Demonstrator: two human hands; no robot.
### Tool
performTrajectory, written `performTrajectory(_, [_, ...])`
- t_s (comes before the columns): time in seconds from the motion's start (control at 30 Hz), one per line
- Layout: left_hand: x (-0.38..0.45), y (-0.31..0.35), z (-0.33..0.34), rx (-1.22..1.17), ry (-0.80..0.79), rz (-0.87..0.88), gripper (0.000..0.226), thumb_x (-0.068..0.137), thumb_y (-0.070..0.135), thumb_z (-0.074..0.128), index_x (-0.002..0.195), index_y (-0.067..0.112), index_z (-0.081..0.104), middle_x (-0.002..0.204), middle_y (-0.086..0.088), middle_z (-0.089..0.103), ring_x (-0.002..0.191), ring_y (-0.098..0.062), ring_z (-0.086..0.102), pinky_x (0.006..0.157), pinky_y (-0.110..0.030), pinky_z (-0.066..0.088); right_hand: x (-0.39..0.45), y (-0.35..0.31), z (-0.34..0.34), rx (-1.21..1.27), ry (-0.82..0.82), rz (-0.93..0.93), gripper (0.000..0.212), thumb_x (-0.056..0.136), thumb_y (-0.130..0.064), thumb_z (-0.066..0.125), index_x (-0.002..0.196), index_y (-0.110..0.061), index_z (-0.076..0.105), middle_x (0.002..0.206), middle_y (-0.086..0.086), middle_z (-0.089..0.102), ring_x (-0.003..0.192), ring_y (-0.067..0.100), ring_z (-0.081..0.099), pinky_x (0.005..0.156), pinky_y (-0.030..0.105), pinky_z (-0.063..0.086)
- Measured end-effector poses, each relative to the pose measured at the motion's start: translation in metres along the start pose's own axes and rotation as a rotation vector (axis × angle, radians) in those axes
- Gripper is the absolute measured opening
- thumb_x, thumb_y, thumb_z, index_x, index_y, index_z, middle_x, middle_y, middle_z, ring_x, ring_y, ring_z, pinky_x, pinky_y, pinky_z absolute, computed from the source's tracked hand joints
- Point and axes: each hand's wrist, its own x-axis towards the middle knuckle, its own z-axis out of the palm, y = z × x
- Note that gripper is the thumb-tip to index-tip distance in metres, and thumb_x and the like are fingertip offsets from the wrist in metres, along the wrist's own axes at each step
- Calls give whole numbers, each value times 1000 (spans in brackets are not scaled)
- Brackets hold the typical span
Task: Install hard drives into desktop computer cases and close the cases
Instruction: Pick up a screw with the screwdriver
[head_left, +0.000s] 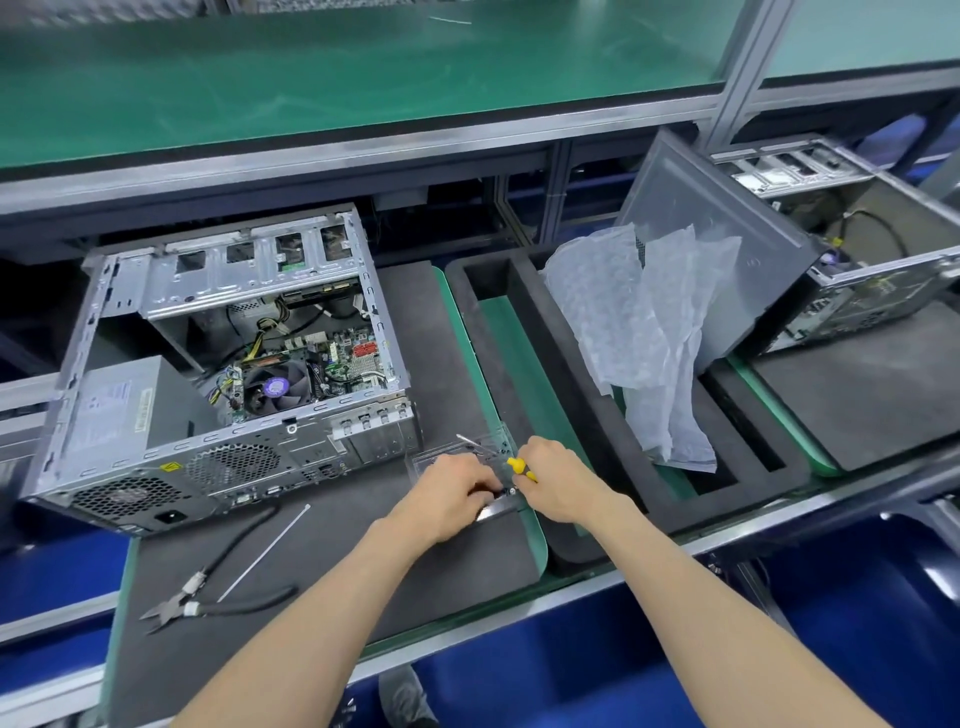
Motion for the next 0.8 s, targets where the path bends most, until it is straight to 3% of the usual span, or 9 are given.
performTrajectory(0.1, [0, -6, 3, 69, -9, 14, 22, 98, 20, 61, 114, 23, 75, 109, 0, 65, 106, -21, 60, 92, -32, 45, 0, 1, -3, 52, -14, 14, 22, 102, -22, 50, 86, -7, 47, 106, 15, 53, 93, 36, 55, 81, 43, 45])
performTrajectory(0.2, [-1, -13, 5, 123, -35, 49, 21, 96, 18, 62, 112, 23, 75, 110, 1, 63, 105, -22, 61, 88, -28, 43, -1, 1, -4, 128, -24, 33, 24, 102, -22, 51, 90, -2, 51, 104, 16, 55, 92, 36, 56, 83, 46, 47])
performTrajectory(0.37, [-2, -17, 4, 159, -51, 127, 14, 94, 12, 60, 101, 17, 71, 102, 1, 60, 97, -21, 61, 85, -34, 46, 0, 1, -4, 203, -37, 55, 23, 102, -20, 52, 90, 0, 53, 94, 18, 59, 82, 35, 56, 77, 45, 48])
performTrajectory(0.47, [-5, -9, 4, -218, 188, -81, 15, 89, 6, 63, 81, 18, 69, 78, 13, 63, 76, -6, 59, 73, -24, 45, 0, -1, -6, 239, -31, 46, 21, 102, -19, 51, 85, -6, 50, 89, 17, 60, 74, 28, 50, 74, 45, 49])
performTrajectory(0.53, [-6, -2, 1, -777, 310, -294, 22, 89, 0, 59, 73, 14, 65, 65, 9, 59, 60, -9, 48, 58, -21, 36, 0, -3, -6, 285, -2, 56, 23, 101, -18, 52, 81, -6, 49, 84, 16, 59, 71, 26, 48, 68, 43, 46])
performTrajectory(0.63, [-2, 6, -9, -1500, 283, -399, 24, 84, 4, 43, 61, 9, 51, 60, -7, 43, 54, -16, 30, 50, -26, 19, 3, -5, -7, 382, 43, 68, 27, 100, -17, 53, 76, -6, 47, 73, 10, 49, 66, 23, 41, 61, 35, 37])
performTrajectory(0.73, [5, 12, -15, -1665, 324, -527, 28, 78, 13, 40, 50, 14, 39, 51, -5, 33, 42, -14, 22, 41, -23, 17, 5, -9, -9, 461, 92, 76, 33, 100, -18, 54, 69, -11, 44, 65, 2, 43, 60, 16, 37, 57, 29, 33])
performTrajectory(0.8, [13, 14, -12, -1515, 337, -631, 32, 82, 11, 43, 49, 14, 44, 47, -4, 35, 39, -14, 21, 39, -20, 16, 7, -12, -11, 505, 123, 80, 34, 99, -17, 56, 68, -12, 43, 64, 0, 41, 59, 15, 37, 57, 28, 33])
